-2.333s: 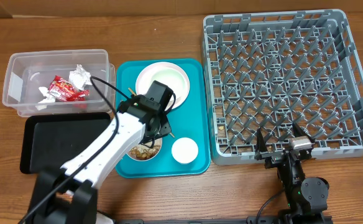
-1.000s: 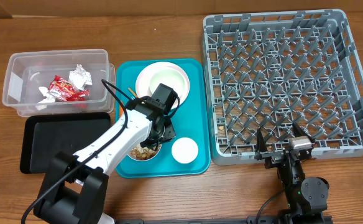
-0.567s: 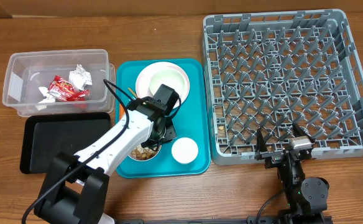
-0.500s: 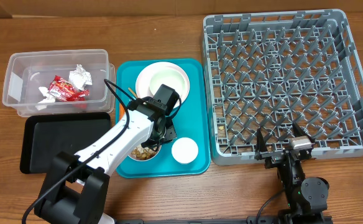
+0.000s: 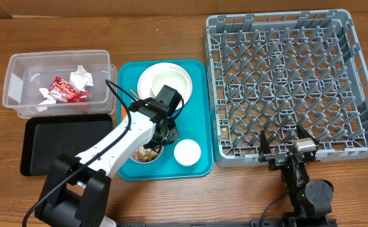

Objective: Sort waste into correct bins and load items into the dishwasher
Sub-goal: 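Lower the left gripper onto the pink rice bowl rim and grasp it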

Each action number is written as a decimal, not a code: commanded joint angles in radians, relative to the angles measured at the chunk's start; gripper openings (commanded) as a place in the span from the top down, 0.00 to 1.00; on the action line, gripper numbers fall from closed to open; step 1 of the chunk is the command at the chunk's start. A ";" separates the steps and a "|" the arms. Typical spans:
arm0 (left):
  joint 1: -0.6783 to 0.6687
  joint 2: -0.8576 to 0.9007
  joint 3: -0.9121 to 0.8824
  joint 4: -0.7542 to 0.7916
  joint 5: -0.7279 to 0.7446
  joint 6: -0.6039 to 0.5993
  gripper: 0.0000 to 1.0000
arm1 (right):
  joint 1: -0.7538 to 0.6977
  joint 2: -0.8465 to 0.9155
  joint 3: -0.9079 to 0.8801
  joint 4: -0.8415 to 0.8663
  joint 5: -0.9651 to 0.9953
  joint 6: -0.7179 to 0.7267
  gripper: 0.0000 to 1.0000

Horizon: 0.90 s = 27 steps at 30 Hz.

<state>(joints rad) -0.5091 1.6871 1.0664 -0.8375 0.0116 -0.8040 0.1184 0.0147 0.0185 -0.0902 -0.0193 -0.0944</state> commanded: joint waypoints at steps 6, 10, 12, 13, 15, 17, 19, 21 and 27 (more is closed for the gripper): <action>-0.004 0.013 -0.012 0.001 -0.019 0.023 0.75 | -0.003 -0.010 -0.011 0.006 0.002 -0.004 0.00; -0.004 0.032 -0.012 0.004 -0.018 0.023 0.75 | -0.003 -0.010 -0.011 0.006 0.003 -0.004 0.00; -0.004 0.040 -0.012 0.005 -0.014 0.022 0.76 | -0.003 -0.010 -0.011 0.006 0.003 -0.004 0.00; -0.003 0.040 -0.012 0.005 -0.014 0.022 0.77 | -0.003 -0.010 -0.011 0.006 0.002 -0.004 0.00; -0.002 0.040 -0.012 0.005 -0.014 0.022 0.78 | -0.003 -0.010 -0.011 0.006 0.003 -0.004 0.00; -0.002 0.040 -0.012 0.006 -0.014 0.022 0.78 | -0.003 -0.010 -0.011 0.006 0.003 -0.004 0.00; -0.002 0.040 -0.012 0.005 -0.014 0.022 0.79 | -0.003 -0.010 -0.011 0.006 0.002 -0.004 0.00; -0.002 0.040 -0.012 0.005 -0.014 0.022 0.83 | -0.003 -0.010 -0.011 0.006 0.002 -0.004 0.00; -0.002 0.040 -0.009 0.005 -0.014 0.022 0.92 | -0.003 -0.010 -0.011 0.006 0.003 -0.004 0.00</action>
<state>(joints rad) -0.5091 1.7195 1.0664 -0.8364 0.0078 -0.8005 0.1184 0.0147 0.0185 -0.0902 -0.0189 -0.0944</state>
